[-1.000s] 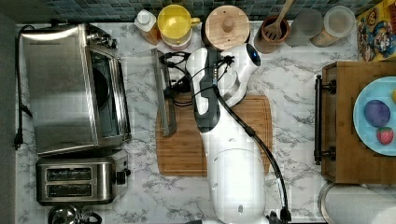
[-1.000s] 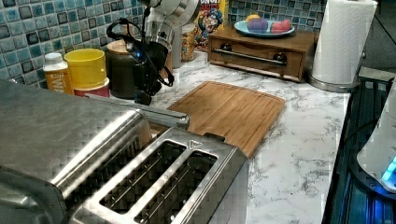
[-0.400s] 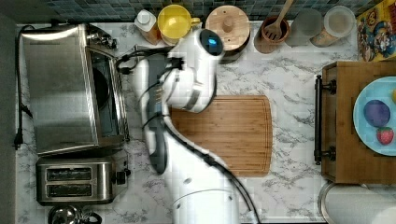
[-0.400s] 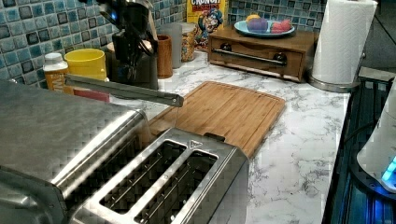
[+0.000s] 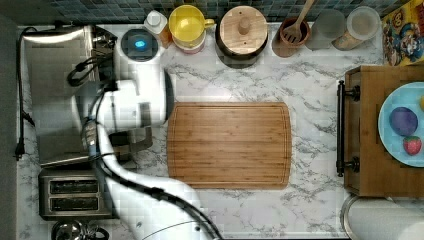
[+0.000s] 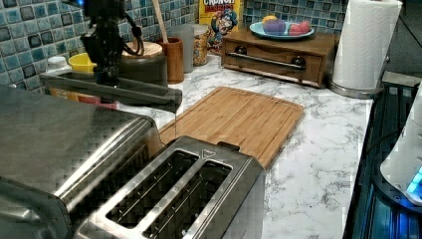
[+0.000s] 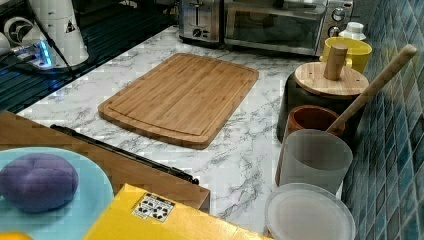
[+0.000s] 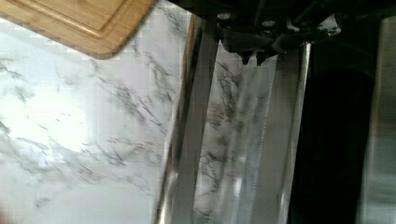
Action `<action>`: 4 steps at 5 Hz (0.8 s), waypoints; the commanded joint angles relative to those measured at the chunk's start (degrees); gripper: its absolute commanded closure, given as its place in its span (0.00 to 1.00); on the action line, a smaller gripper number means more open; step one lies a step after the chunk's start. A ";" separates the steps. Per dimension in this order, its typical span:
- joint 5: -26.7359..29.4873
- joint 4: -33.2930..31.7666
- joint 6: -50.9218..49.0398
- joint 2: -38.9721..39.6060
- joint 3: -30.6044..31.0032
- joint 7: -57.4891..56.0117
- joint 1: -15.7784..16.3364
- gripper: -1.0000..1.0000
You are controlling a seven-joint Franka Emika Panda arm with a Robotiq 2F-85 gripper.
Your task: Close the oven.
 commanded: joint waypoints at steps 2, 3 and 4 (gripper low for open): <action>-24.00 -9.40 17.89 -13.36 -1.78 25.90 11.83 1.00; -25.02 -9.57 17.92 -15.96 -3.99 26.87 13.91 1.00; -15.21 -12.49 19.65 -21.03 -2.10 19.76 11.11 1.00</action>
